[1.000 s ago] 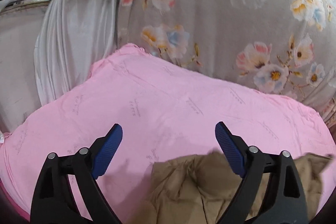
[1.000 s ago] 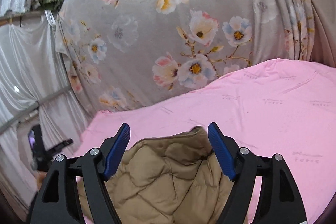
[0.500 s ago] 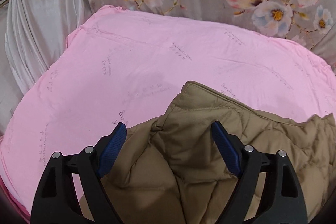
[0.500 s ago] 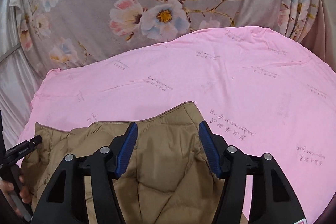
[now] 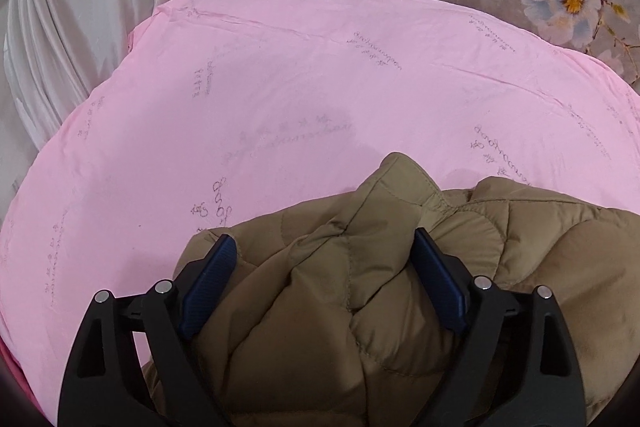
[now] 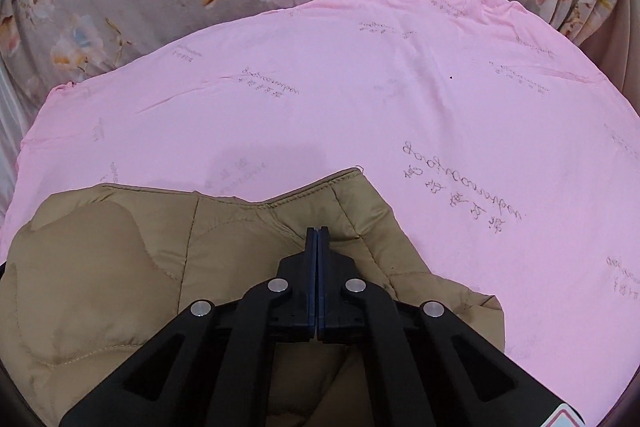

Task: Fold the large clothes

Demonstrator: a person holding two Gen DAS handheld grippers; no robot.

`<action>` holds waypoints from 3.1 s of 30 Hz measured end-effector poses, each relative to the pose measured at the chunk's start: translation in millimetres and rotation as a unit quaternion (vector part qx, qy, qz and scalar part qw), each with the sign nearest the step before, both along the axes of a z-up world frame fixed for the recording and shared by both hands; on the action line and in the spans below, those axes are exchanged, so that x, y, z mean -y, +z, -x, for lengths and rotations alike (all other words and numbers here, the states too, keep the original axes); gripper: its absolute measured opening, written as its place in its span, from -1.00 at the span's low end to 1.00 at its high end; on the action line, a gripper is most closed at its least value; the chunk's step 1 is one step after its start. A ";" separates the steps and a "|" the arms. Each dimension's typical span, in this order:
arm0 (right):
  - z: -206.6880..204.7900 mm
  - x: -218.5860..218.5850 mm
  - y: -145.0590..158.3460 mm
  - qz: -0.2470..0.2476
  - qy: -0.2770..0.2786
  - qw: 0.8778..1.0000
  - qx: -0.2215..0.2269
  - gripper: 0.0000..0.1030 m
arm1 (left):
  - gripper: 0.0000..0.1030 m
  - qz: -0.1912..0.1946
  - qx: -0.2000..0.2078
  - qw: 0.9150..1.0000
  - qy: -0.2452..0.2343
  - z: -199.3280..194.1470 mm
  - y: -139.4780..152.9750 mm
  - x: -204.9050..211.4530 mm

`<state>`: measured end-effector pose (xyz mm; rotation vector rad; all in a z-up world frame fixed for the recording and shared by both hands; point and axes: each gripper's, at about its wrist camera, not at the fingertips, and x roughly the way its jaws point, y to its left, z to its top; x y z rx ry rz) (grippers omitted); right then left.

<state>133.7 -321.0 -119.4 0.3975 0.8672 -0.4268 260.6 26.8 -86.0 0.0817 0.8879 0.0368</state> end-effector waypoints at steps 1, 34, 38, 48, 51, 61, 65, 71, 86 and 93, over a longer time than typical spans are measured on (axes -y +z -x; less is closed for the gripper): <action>-0.2 -0.9 -1.4 0.001 0.000 1.000 0.000 -1.00 | 0.69 0.002 0.001 1.000 0.001 -0.1 -1.6 -0.3; -28.0 -110.3 47.6 0.004 0.107 0.993 0.045 -0.77 | 0.69 -0.003 0.007 0.999 -0.045 51.0 27.7 92.1; -35.6 -107.3 32.4 0.008 0.101 0.994 0.033 -0.83 | 0.72 -0.011 0.003 0.999 -0.036 42.7 13.0 96.4; -45.1 -106.2 9.7 0.011 0.094 0.995 0.021 -0.88 | 0.81 -0.033 0.016 0.999 -0.035 36.0 -5.0 105.4; -47.1 -105.4 6.6 0.009 0.095 0.995 0.019 -0.88 | 0.82 -0.035 0.019 0.999 -0.034 35.7 -7.7 105.7; -48.4 -104.4 3.0 0.008 0.093 0.996 0.018 -0.89 | 0.83 -0.045 0.021 0.998 -0.033 35.4 -11.0 109.4; -48.4 -103.4 2.8 0.005 0.092 0.996 0.018 -0.90 | 0.83 -0.047 0.020 0.998 -0.034 34.3 -10.8 109.7; -17.4 -100.9 22.3 -0.007 0.068 0.996 0.053 -0.83 | 0.83 -0.009 0.017 0.999 -0.041 51.6 3.7 91.9; 59.7 -142.5 21.8 0.038 0.099 0.992 0.075 -0.77 | 0.85 -0.027 0.073 0.995 -0.058 145.5 -4.5 55.9; 55.3 -142.0 16.4 0.035 0.098 0.993 0.059 -0.77 | 0.86 -0.029 0.074 0.995 -0.062 144.9 -7.9 56.9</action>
